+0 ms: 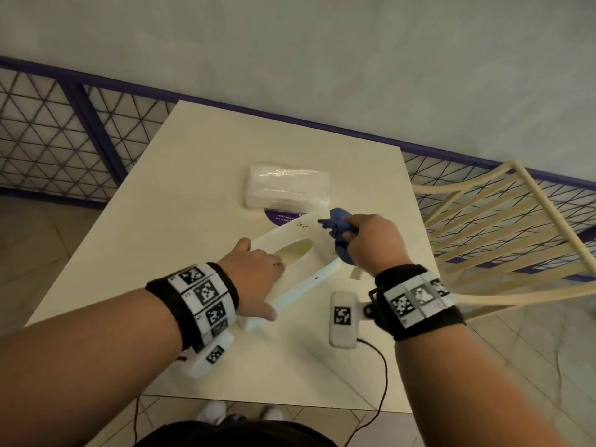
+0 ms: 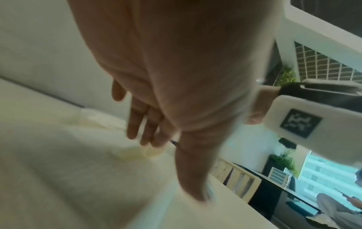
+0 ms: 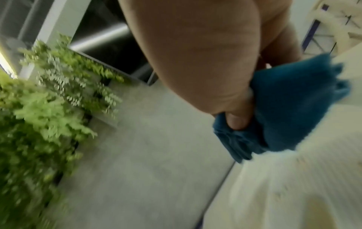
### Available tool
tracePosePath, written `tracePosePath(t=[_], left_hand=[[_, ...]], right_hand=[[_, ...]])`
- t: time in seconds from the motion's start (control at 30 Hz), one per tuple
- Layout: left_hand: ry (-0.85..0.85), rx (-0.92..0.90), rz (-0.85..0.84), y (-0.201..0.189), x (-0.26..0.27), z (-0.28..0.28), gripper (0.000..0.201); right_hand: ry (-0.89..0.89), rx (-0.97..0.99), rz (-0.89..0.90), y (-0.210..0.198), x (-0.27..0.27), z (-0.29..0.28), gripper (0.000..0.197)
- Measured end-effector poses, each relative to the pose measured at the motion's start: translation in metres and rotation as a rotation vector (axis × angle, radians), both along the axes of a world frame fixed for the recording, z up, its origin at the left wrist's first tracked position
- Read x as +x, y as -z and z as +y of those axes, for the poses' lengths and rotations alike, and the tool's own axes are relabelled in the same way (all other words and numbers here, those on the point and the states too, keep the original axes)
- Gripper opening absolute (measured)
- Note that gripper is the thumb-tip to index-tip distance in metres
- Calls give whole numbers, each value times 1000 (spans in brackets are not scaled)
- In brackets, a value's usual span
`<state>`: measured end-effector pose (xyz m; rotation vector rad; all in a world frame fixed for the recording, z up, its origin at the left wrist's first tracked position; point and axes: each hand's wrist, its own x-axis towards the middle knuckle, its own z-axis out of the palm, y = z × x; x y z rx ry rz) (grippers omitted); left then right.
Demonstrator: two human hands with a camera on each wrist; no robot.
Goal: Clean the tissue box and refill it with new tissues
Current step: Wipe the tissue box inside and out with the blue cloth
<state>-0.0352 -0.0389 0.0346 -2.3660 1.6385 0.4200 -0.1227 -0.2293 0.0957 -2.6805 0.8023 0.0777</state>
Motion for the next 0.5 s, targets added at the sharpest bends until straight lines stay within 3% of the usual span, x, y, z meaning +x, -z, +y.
tracePosePath(t=[0.07,0.2,0.33,0.5], left_hand=[[-132,-25,-16,8,-14,-9,59],[-247,-16,-74,16,-24,-18,34],[-286,-14,-48,16,-20,-19,39],[-314,-11,-35,16,-16,-23,40]], right_hand=[[-47,28,-30,28,4,24,22],[-212,115,211,97,-5,53,52],[-85,163,157,105,3,21,55],[-87,190,78,106,8,26,53]])
